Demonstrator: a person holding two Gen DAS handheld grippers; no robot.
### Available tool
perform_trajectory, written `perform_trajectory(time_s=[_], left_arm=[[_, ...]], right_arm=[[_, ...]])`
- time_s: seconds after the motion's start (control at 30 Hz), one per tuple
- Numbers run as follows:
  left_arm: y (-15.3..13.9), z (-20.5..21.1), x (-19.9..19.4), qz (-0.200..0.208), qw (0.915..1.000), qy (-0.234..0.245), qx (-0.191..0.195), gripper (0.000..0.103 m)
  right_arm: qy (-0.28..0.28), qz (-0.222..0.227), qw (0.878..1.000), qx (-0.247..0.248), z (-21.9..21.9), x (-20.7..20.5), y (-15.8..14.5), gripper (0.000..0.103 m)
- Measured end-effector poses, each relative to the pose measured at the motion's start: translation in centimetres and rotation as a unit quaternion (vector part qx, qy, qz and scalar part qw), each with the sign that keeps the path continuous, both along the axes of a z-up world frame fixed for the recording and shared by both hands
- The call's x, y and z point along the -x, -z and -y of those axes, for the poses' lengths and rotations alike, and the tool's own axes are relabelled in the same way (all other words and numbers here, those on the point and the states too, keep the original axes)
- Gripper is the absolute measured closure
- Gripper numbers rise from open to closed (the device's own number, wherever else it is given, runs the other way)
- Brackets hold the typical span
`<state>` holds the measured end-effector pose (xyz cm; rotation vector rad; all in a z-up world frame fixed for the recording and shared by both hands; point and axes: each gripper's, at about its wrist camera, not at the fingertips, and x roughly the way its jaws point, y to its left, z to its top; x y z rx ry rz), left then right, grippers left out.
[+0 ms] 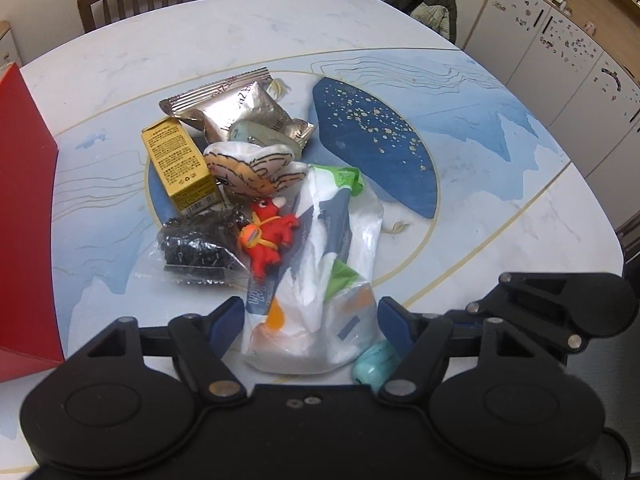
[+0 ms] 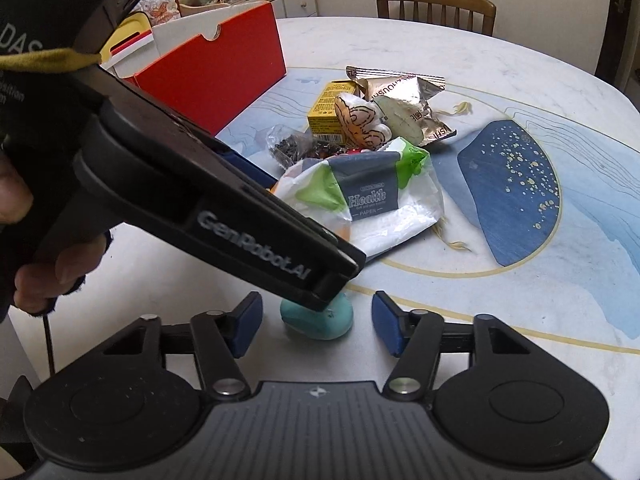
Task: Organize objects
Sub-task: 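Grasp the teal oval object with the right tool while the left tool grasps the white plastic bag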
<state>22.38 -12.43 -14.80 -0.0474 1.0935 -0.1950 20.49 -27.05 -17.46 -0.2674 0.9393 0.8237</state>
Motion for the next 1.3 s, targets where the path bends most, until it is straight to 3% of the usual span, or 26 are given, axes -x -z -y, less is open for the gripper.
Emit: perform_trajectory(time_s=[0.13, 0.23, 0.3, 0.53, 0.57, 1.3], left_arm=[[0.0, 0.0, 0.1, 0.001, 1.0000, -0.001, 0.002, 0.046], [-0.1, -0.1, 0.3, 0.000, 1.0000, 0.000, 0.006, 0.053], [-0.2, -0.2, 0.5, -0.001, 0.9999, 0.001, 0.010, 0.061], [-1.3, 0.1, 1.4, 0.001, 0.9996, 0.007, 0.026, 0.072], [-1.5, 0.2, 1.6, 0.003, 0.9996, 0.010, 0.028, 0.078], [-8.9, -1.1, 4.9, 0.057, 0.9961, 0.022, 0.064, 0.079]], right_arm=[[0.003, 0.002, 1.000, 0.001, 0.0, 0.1, 0.0, 0.054], [0.006, 0.003, 1.000, 0.003, 0.2, 0.2, 0.0, 0.064], [0.008, 0.000, 1.000, 0.002, 0.3, 0.2, -0.1, 0.064], [0.013, 0.000, 1.000, 0.004, 1.3, 0.7, -0.6, 0.064], [0.013, 0.000, 1.000, 0.003, 1.5, 0.8, -0.8, 0.064], [0.073, 0.037, 0.996, -0.037, 6.4, 0.9, -7.8, 0.064]])
